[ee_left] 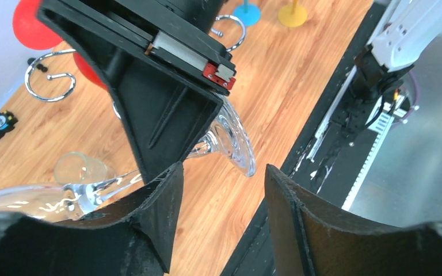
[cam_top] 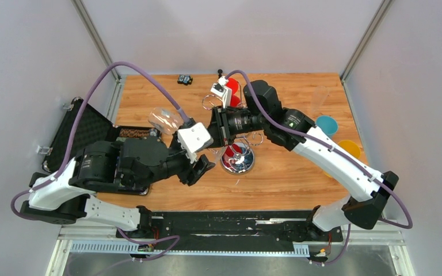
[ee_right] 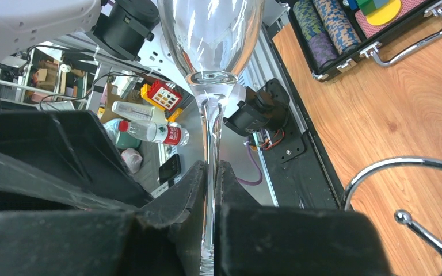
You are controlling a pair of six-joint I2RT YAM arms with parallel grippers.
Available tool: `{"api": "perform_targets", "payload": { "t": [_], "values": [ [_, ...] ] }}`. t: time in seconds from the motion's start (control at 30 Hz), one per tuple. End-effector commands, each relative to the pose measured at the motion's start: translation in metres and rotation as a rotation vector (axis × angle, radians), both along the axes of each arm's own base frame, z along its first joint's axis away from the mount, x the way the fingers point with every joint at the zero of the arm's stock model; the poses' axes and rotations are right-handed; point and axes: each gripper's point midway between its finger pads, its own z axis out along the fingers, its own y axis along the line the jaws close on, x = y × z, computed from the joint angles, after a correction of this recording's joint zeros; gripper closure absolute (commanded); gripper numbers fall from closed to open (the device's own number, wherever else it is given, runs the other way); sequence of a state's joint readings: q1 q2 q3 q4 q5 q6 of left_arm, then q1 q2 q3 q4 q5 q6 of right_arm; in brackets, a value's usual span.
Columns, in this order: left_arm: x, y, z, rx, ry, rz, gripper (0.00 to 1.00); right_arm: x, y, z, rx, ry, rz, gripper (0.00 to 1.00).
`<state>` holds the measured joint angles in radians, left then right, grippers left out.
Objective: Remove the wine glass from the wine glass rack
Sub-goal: Place the wine glass at the center of the board.
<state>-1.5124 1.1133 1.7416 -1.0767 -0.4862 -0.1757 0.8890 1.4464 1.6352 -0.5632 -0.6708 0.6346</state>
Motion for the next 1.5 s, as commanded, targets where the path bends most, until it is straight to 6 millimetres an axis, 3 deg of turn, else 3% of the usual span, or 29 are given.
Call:
{"api": "perform_targets", "payload": {
  "t": [0.0, 0.23, 0.63, 1.03, 1.47],
  "values": [
    [-0.002, 0.001, 0.033, -0.154, -0.014, -0.011, 0.37, -0.006, -0.012, 0.037, 0.122, -0.108, -0.018, 1.00],
    [0.005, 0.011, 0.055, -0.282, -0.025, 0.042, 0.29, -0.013, -0.032, 0.041, 0.154, -0.169, -0.054, 1.00],
    [0.029, 0.043, 0.087, -0.573, 0.028, 0.263, 0.26, -0.031, -0.074, 0.045, 0.208, -0.284, -0.101, 1.00],
    [0.030, 0.060, 0.092, -0.737, 0.175, 0.348, 0.20, -0.049, -0.112, 0.047, 0.249, -0.473, -0.131, 1.00],
    [0.027, 0.072, 0.090, -0.815, 0.292, 0.389, 0.17, -0.072, -0.124, 0.039, 0.294, -0.630, -0.020, 1.00]
  ]
}}
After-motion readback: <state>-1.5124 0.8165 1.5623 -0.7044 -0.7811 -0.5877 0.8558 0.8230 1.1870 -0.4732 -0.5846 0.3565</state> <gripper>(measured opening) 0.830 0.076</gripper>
